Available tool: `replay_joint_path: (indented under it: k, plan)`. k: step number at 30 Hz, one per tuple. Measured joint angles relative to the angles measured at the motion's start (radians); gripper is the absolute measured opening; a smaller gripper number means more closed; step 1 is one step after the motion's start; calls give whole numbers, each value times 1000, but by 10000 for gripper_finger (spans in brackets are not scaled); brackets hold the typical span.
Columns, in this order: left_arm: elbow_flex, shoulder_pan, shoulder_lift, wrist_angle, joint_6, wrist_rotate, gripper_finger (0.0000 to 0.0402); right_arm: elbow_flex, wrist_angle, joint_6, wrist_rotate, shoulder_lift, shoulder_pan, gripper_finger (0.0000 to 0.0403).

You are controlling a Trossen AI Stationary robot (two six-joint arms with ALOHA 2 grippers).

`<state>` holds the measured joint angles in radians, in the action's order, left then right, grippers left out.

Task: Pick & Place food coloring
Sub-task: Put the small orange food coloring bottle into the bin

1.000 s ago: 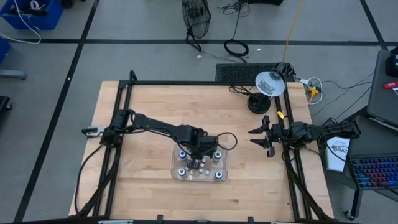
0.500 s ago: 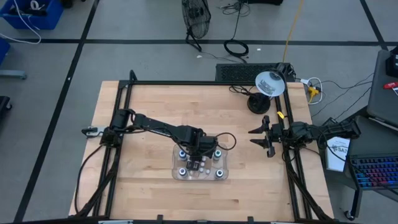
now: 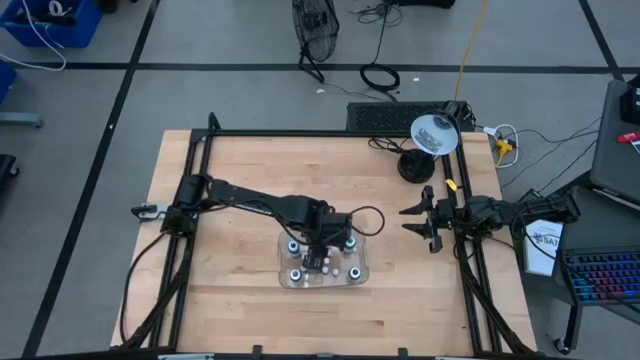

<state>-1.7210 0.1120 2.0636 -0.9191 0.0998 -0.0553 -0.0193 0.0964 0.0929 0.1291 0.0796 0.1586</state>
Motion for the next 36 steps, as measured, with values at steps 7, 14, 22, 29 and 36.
replay_joint_path:
  k: [7,14,22,29,36]
  plan:
    - [-45,-13,-111,-267,-57,178,175,0,2,0,0,0,0,160]
    - [196,-100,-347,-249,-222,212,175,0,4,0,0,0,0,160]
    - [626,-201,-591,117,-310,210,175,0,4,0,0,0,0,161]
    - [795,-201,-612,260,-182,187,175,0,4,0,0,0,0,160]
    - [860,-207,-612,393,-109,186,175,0,4,0,0,0,0,160]
